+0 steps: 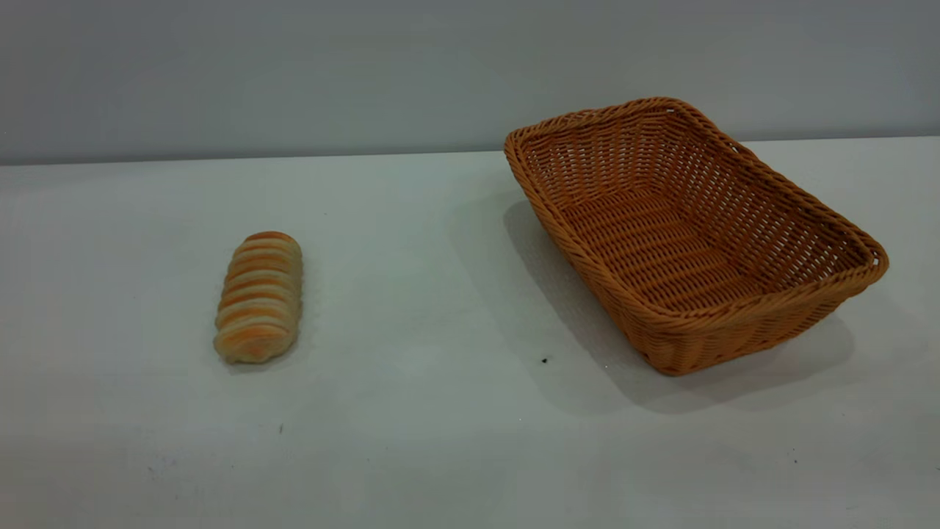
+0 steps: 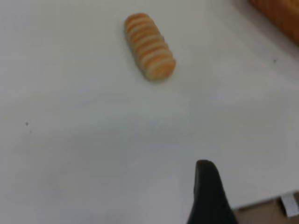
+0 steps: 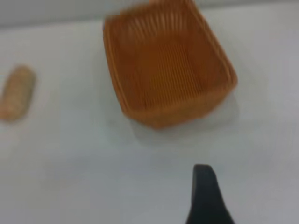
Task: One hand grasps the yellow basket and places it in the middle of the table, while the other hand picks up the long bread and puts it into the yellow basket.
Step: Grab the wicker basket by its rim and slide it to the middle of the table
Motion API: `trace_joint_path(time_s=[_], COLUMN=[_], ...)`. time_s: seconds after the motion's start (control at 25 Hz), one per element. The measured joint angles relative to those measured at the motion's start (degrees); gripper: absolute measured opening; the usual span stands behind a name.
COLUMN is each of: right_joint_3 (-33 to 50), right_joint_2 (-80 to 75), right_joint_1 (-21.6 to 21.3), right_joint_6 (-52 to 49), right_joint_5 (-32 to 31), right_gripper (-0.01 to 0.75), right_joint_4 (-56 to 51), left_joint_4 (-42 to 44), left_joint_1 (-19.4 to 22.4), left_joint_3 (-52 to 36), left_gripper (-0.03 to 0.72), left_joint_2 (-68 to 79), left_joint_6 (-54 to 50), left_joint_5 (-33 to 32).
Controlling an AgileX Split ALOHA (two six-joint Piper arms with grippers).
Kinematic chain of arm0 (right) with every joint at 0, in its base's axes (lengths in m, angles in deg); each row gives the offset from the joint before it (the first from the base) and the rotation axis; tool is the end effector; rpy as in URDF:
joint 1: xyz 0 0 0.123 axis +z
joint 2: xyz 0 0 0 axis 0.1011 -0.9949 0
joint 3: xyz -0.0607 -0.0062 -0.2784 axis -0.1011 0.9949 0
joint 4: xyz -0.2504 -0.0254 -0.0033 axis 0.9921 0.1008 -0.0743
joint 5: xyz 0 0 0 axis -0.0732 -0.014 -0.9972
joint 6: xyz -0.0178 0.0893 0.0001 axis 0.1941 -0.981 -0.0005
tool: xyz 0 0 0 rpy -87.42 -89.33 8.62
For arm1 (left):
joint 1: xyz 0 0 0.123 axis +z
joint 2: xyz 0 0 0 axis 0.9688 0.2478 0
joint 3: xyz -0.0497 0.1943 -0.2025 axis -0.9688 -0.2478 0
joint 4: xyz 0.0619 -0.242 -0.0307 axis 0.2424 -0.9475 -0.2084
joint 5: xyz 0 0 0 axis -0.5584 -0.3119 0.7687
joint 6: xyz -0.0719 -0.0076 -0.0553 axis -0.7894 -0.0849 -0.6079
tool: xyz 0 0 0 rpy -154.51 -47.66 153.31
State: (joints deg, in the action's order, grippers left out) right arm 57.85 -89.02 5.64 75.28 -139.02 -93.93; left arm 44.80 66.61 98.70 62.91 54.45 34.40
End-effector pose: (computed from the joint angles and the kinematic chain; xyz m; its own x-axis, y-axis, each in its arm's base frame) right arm 0.0102 0.0078 0.2804 -0.4688 0.1450 -0.8713 -0.1456 0.9603 0.2381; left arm 0.0250 -0.0132 0.2841 -0.5191 0.0176 -0.8545 0.2078 0.9724 -0.1062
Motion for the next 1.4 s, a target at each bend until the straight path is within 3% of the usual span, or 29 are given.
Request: trace_joint_path(time_s=[0.28, 0.6, 0.92, 1.4], right_joint_3=[0.00, -0.54, -9.05, -14.39], right_joint_2=[-21.64, -48.18, -68.21, -83.25], right_joint_1=[0.00, 0.00, 0.00, -0.11], right_joint_6=[-1.07, -1.20, -1.64, -8.27], right_joint_5=[18.03, 30.56, 34.63, 35.46], right_gripper=[0.534, 0.534, 0.534, 0.534], right_joint_4=[-5.60, -14.87, -24.79, -24.48], left_joint_4=[-0.28, -4.18, -4.47, -4.53], left_joint_1=[0.00, 0.00, 0.00, 0.00], left_joint_3=[0.00, 0.00, 0.00, 0.00], left_gripper=[0.513, 0.513, 0.513, 0.513], left_joint_2=[20.70, 33.59, 33.34, 33.34], left_joint_6=[-0.37, 1.49, 3.16, 3.29], left_joint_5=[16.71, 21.45, 22.47, 22.41])
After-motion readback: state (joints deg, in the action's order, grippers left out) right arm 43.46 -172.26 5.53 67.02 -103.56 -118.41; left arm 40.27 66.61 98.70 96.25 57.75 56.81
